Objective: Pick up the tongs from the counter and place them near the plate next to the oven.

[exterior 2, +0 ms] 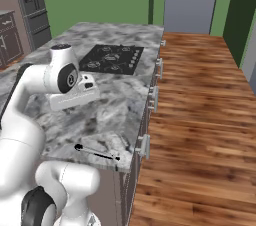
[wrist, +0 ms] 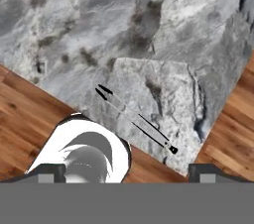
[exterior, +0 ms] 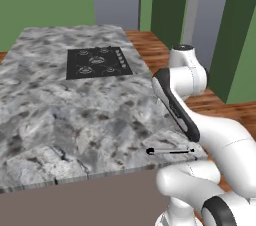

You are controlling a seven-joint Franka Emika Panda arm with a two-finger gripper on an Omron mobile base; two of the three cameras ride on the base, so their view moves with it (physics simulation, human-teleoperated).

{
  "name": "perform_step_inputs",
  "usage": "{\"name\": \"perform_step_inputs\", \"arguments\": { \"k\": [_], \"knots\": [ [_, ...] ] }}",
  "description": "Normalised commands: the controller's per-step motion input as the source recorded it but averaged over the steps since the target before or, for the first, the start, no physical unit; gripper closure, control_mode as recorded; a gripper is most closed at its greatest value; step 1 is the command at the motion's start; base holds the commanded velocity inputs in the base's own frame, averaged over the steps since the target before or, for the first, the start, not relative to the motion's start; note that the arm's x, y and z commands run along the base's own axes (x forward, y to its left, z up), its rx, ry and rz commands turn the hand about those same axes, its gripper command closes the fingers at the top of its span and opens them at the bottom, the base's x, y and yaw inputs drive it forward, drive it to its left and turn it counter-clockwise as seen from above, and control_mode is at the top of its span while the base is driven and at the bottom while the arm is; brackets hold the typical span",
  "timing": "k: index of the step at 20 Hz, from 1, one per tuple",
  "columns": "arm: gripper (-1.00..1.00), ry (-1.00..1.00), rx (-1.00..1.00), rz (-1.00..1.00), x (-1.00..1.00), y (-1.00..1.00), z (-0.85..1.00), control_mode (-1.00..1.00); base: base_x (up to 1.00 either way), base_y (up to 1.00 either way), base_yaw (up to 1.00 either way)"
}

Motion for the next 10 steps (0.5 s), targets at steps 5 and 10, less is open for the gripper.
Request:
{"name": "perform_step_inputs", "arguments": {
  "k": [5,10],
  "knots": [
    [-1.0,0.2,-0.02,0.2,-0.15,0.02,-0.42,-1.0,0.0,0.0,0.0],
    [-1.0,0.01,0.02,0.14,-0.23,0.06,-0.42,-1.0,0.0,0.0,0.0]
  ]
}}
